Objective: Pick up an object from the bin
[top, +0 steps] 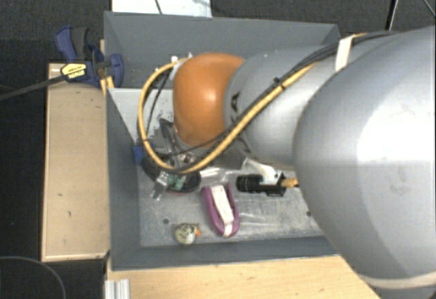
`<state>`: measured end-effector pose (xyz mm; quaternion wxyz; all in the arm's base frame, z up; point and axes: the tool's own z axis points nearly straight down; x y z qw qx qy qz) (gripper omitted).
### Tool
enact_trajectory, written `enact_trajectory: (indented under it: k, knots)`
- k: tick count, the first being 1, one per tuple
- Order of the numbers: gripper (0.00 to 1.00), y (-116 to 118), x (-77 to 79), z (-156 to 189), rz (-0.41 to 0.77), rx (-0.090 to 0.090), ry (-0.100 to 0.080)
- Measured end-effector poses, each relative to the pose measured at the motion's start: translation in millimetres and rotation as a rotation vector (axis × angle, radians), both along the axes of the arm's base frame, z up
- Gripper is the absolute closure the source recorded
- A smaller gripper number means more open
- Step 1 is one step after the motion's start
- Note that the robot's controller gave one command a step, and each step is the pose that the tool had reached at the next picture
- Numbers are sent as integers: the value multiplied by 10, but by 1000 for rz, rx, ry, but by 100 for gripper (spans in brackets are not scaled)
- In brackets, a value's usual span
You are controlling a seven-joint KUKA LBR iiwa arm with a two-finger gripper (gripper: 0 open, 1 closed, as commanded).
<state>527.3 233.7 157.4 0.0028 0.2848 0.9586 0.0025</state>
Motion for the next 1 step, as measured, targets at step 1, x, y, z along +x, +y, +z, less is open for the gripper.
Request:
enact_trajectory:
  k: [1]
  knots:
    - [100,0,3,40,3,-2,5]
